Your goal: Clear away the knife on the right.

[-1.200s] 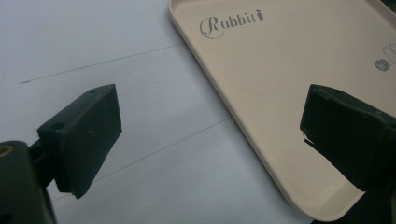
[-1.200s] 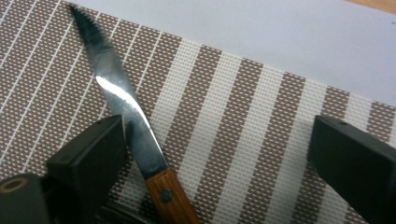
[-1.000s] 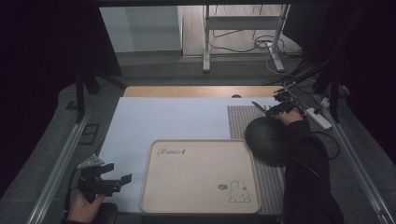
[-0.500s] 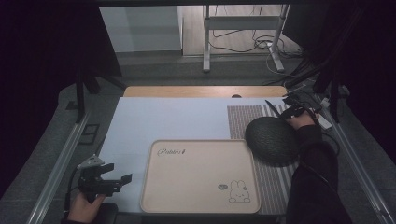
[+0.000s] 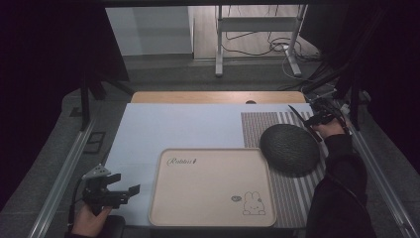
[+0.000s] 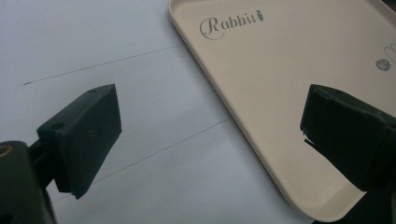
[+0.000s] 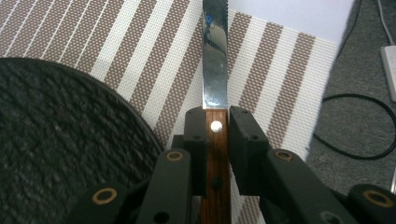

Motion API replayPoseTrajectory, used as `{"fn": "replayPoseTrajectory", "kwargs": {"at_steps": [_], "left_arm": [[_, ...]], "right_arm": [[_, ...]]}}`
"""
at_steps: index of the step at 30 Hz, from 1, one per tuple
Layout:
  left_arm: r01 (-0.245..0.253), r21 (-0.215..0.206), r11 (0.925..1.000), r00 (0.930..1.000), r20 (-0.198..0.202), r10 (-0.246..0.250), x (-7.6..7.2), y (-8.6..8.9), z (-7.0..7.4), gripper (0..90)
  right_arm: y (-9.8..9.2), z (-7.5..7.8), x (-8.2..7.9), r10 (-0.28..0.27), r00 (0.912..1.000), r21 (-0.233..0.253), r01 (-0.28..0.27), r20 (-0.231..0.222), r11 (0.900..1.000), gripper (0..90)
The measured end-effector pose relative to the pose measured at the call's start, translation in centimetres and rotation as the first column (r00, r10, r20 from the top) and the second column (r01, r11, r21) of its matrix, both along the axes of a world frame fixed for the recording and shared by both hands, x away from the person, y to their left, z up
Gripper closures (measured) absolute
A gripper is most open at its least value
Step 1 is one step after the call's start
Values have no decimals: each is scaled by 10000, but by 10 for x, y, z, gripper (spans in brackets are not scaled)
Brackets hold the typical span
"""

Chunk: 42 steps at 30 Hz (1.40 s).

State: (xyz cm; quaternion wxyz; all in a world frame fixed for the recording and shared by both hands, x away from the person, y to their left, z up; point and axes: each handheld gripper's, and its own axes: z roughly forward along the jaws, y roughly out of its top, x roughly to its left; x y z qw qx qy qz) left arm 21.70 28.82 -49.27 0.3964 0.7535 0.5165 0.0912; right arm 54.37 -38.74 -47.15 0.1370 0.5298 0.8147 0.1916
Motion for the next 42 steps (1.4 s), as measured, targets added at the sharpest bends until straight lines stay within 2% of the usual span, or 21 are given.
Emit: {"fn": "replayPoseTrajectory", "kwargs": {"at_steps": [3, 7, 17, 21, 25, 34, 40, 42], "left_arm": [[1, 17, 10000, 10000, 0, -1, 0, 0, 0, 60], [13, 30, 10000, 10000, 9, -13, 0, 0, 0, 59], [36, 44, 10000, 10000, 36, -36, 0, -1, 0, 59], [42, 55, 10000, 10000, 52, -43, 0, -1, 0, 59], [43, 42, 10000, 10000, 63, -43, 0, -1, 1, 59], [61, 73, 10000, 9999, 100, -61, 0, -1, 1, 59], [48, 57, 10000, 9999, 104, -49, -1, -1, 1, 59], [43, 42, 10000, 9999, 111, -43, -1, -1, 1, 59]], "right_arm": [[-1, 5, -5, 18, 10000, 23, -18, 36, 10000, 776], [0, 13, -14, 37, 9999, 330, -40, 110, 9994, 775], [24, 17, -36, 701, 9974, 386, -706, 156, 9968, 774], [32, 18, -45, 1007, 9947, 723, -1020, 215, 9922, 774], [43, 17, -55, 1205, 9927, 766, -1209, 103, 9897, 775], [76, 15, -81, 2030, 9791, 630, -2036, 157, 9770, 775], [101, 15, -102, 2688, 9631, 721, -2693, 171, 9604, 774], [108, 14, -109, 2784, 9604, 817, -2785, 128, 9570, 775]]}}
